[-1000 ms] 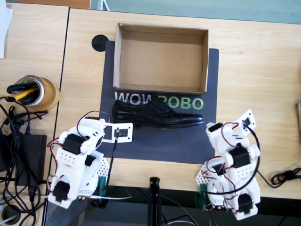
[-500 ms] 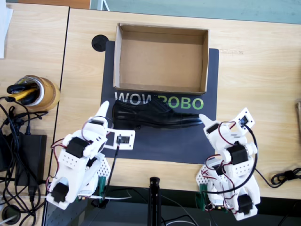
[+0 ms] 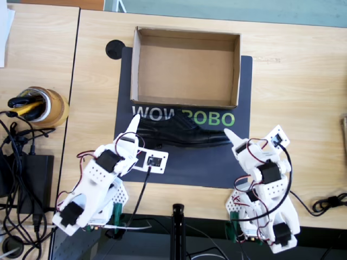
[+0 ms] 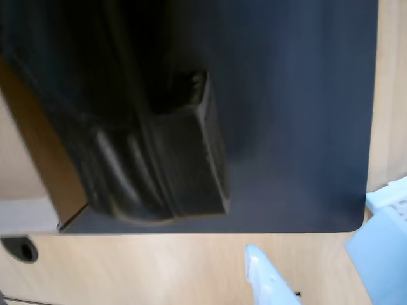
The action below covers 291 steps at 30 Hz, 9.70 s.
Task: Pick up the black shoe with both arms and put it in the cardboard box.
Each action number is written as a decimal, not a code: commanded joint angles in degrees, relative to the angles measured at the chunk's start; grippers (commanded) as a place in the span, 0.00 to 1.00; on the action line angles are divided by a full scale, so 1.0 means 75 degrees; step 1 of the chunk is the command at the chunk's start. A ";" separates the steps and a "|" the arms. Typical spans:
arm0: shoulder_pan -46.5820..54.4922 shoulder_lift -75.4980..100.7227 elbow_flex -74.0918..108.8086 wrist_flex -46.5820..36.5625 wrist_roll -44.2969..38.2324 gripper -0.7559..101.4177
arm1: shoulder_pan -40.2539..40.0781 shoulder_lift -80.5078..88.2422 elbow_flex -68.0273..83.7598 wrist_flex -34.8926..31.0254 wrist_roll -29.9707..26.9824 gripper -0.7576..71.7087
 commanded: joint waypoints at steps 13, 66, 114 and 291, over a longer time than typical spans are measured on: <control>0.0551 -0.0891 0.1113 -0.1254 -0.0211 0.84 | -0.0375 -0.0574 0.0938 -0.1395 0.0246 0.78; -0.0387 -0.1078 0.1687 -0.3902 0.1301 0.03 | -0.0773 -0.3035 0.0070 -0.3129 0.0738 0.01; -0.3914 -0.3246 -0.0012 -1.0910 0.2496 0.01 | 0.1441 -0.4969 -0.1395 -0.8508 0.1512 0.01; -0.5145 0.8941 0.9105 -0.4266 0.3926 0.01 | 0.3047 0.8180 0.9422 -0.5543 0.0645 0.05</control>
